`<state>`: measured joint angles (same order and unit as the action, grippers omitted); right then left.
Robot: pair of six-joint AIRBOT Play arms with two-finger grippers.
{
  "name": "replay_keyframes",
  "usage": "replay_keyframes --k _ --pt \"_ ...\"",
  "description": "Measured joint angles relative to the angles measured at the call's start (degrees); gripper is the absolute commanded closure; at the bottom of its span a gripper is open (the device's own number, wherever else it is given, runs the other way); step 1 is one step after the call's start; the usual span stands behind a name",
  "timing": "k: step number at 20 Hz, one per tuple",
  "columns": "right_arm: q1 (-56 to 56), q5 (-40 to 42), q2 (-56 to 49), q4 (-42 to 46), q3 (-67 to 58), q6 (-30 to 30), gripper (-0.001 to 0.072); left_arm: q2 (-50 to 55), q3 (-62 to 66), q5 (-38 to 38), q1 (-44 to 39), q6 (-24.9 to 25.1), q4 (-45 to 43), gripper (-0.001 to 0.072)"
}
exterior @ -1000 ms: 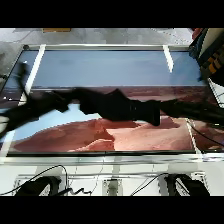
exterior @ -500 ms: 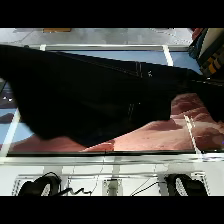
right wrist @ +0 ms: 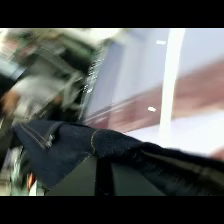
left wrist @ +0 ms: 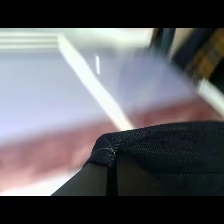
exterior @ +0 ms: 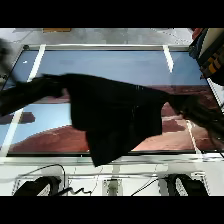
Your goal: Fold the clothes and pants, and hang the long-sleeved shirts on hangers.
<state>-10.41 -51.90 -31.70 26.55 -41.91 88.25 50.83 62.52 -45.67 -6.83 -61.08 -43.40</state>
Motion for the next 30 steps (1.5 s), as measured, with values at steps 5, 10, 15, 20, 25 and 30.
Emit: replay_keyframes --k 5,10,15,20,25,30 --pt "6.14 19.10 -13.68 3.85 6.56 -2.47 0.0675 19.71 0.17 3.72 -5.62 2.51 3.52 0.0698" --pt "6.03 16.13 -25.51 18.47 -0.02 -5.79 0.0675 23.67 0.20 -0.35 -7.48 -0.59 5.14 0.0697" --pt "4.46 -2.23 -29.24 35.76 -6.86 -6.60 0.0675 24.70 -0.57 -18.01 -8.28 -7.34 1.51 0.0697" --pt "4.09 -15.26 -31.89 44.28 -8.59 -6.73 0.0672 25.07 -4.42 -28.61 -10.03 -13.07 -1.81 0.0690" --pt "3.98 -16.33 -34.56 47.87 -8.96 -6.99 0.0090 25.18 -9.16 -29.38 -13.42 -15.06 -2.86 0.0014" --pt "3.98 -9.60 -35.39 49.59 -11.02 -8.09 0.0093 25.18 -10.34 -27.19 -14.27 -15.47 -2.60 0.0014"
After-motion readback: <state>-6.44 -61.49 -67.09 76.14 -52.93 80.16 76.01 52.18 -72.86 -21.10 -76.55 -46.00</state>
